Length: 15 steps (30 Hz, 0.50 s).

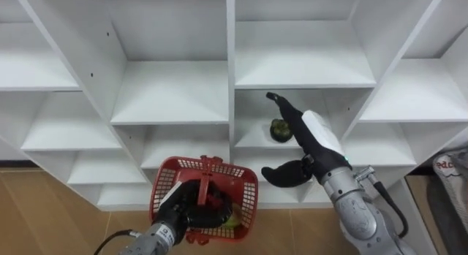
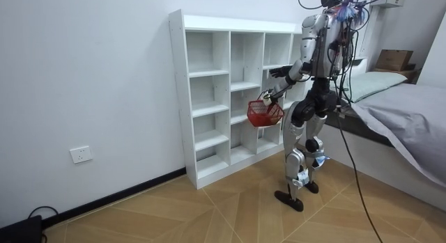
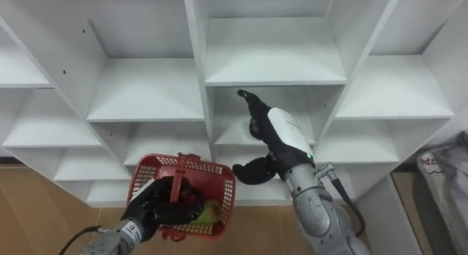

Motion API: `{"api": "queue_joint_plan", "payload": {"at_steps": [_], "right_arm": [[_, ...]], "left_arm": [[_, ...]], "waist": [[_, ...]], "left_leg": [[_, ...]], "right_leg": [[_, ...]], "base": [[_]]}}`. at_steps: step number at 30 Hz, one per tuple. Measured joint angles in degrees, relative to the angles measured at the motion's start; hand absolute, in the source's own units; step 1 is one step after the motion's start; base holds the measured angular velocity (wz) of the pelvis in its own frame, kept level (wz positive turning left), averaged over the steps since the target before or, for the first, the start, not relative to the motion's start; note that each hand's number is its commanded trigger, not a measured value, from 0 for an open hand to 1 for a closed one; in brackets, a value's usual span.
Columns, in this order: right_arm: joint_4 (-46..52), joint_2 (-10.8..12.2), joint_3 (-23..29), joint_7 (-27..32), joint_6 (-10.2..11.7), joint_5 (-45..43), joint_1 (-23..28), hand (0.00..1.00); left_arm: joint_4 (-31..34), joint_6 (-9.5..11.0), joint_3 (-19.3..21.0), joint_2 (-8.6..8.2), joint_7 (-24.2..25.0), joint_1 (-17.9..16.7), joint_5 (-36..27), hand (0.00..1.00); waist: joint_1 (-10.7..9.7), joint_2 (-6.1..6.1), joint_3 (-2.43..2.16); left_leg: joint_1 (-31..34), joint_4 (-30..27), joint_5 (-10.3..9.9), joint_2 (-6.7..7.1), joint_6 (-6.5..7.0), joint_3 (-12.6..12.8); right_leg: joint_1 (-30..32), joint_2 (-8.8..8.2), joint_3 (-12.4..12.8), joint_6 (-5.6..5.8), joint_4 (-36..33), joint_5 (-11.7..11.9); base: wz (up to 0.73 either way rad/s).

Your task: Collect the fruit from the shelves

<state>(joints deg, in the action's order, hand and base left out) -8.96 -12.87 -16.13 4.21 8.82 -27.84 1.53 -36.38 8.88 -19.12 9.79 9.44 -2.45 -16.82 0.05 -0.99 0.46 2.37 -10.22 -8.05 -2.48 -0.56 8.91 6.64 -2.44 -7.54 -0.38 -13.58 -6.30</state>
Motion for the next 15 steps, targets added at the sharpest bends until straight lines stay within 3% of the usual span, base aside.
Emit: {"api": "queue_joint_plan", "payload": {"at_steps": [15], "right_arm": [[-3.0,-1.3,0.0,1.0,0.0,0.0,1.7,0.00]], "left_arm": [[0.0,-0.2,0.3,0.07,0.0,0.0,0.8,1.00]], "waist": [[0.1,-0.04,0.08]], "left_leg": [[0.6,-1.1,-0.3,0.01,0.01,-0.4]], "right_leg": [[0.3,-0.29,-0.5,0.01,-0.8,-0.6]], "base": [[0.01]]}}
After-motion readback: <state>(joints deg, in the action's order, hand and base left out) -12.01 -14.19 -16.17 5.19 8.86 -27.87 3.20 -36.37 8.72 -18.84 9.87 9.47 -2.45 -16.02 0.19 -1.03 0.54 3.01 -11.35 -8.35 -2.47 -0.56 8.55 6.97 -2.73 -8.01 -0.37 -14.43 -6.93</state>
